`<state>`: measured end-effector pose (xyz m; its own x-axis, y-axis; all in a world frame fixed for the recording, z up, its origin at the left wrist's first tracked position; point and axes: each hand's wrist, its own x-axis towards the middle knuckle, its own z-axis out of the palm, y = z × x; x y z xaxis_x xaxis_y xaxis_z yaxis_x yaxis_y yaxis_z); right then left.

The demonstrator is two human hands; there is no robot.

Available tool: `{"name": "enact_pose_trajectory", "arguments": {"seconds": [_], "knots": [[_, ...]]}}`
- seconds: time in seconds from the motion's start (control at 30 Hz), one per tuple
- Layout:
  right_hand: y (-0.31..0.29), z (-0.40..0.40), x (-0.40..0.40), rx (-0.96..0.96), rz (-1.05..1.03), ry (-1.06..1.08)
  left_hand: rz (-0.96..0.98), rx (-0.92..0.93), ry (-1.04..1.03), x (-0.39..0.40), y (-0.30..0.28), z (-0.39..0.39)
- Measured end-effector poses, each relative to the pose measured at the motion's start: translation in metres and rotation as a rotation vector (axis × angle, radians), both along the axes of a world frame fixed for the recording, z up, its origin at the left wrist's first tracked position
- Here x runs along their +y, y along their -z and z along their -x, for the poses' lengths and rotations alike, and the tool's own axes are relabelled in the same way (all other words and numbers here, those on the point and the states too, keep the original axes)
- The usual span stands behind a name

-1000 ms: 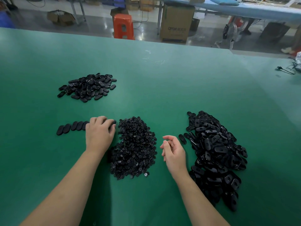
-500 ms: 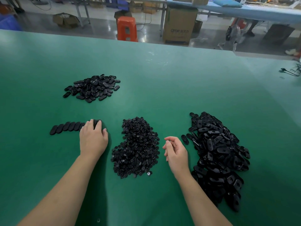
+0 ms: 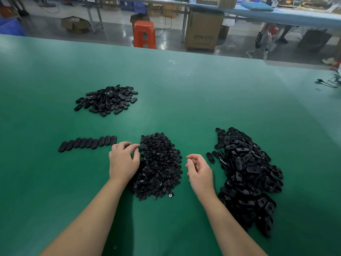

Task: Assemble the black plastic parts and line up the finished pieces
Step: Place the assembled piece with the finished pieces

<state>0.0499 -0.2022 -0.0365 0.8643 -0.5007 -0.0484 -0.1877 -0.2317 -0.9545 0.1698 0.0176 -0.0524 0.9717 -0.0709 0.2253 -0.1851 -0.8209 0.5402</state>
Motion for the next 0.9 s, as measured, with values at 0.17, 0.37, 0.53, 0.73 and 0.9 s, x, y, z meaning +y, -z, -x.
{"name": "enact_pose_trajectory", "arguments": {"seconds": [0.17, 0.37, 0.53, 0.73, 0.9], "knots": [[-0.004, 0.001, 0.000, -0.017, 0.305, 0.137, 0.008, -0.056, 0.050, 0.002, 0.001, 0.000], [-0.011, -0.008, -0.029, 0.362, 0.883, 0.063, 0.003, -0.046, 0.053, 0.002, 0.002, -0.002], [-0.006, -0.003, -0.039, 0.475, 0.934, 0.016, 0.013, -0.031, 0.038, 0.003, 0.003, -0.002], [-0.005, -0.002, -0.041, 0.402, 0.848, -0.042, 0.003, -0.021, 0.026, 0.002, 0.004, -0.003], [-0.010, -0.006, -0.047, 0.395, 0.847, -0.124, -0.016, -0.025, 0.019, 0.001, 0.002, -0.002]]}}
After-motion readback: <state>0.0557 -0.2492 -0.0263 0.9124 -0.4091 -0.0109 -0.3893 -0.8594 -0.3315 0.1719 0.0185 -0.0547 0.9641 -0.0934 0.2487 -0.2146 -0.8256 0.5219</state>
